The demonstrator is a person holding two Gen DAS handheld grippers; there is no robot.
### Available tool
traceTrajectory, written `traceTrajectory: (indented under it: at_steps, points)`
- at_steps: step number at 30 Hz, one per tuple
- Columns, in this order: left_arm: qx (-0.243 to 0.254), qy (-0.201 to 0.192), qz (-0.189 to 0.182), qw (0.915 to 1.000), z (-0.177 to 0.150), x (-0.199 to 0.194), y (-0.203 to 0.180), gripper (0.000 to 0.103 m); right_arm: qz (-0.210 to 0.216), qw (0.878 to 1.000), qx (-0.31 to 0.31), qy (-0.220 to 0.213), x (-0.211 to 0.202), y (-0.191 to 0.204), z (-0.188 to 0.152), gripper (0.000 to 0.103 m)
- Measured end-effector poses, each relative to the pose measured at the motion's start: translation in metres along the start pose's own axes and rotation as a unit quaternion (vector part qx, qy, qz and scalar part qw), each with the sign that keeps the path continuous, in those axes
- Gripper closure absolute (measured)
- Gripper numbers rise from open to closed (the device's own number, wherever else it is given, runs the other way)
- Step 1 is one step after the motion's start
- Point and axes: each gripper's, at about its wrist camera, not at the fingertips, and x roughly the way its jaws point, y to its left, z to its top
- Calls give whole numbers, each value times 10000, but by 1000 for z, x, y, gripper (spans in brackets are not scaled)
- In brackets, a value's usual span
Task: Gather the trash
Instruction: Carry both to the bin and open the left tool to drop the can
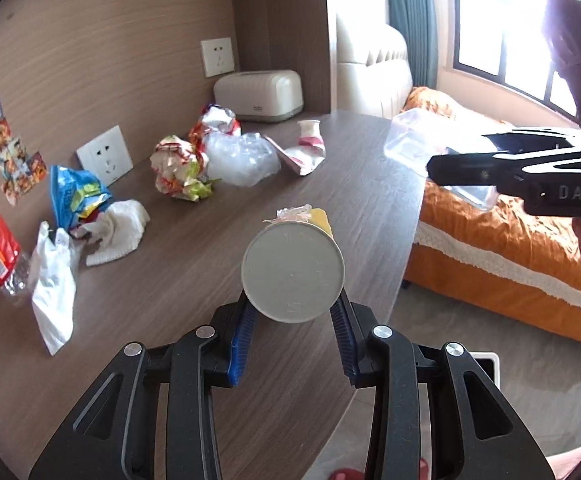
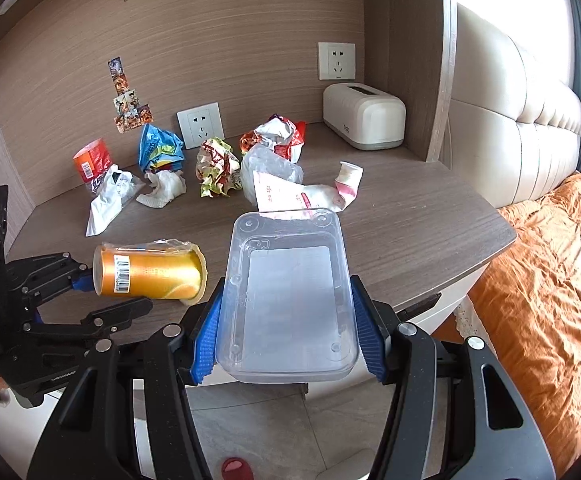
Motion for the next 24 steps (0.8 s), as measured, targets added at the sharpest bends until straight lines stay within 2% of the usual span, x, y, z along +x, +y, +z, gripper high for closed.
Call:
traceTrajectory:
  at_steps: [4, 13, 15, 18, 24]
  points:
    - [67, 148, -20, 9999, -5, 12, -2, 67, 81, 9999, -9, 95, 14, 2, -3, 44]
    - [243, 277, -174, 9992, -14, 11, -5, 67, 91, 9970, -720, 265, 50, 25, -2, 44]
    - [309, 261, -177, 9990, -14, 9, -5, 67, 227, 9958, -850, 254, 50, 30, -3, 44]
    - [359, 243, -179, 9989, -14, 7, -5, 67, 195, 9943, -1017, 239, 46, 34, -5, 44]
    - [476, 132, -295, 9983, -8, -5, -13, 67, 434, 9962, -741, 116, 26, 23, -6, 44]
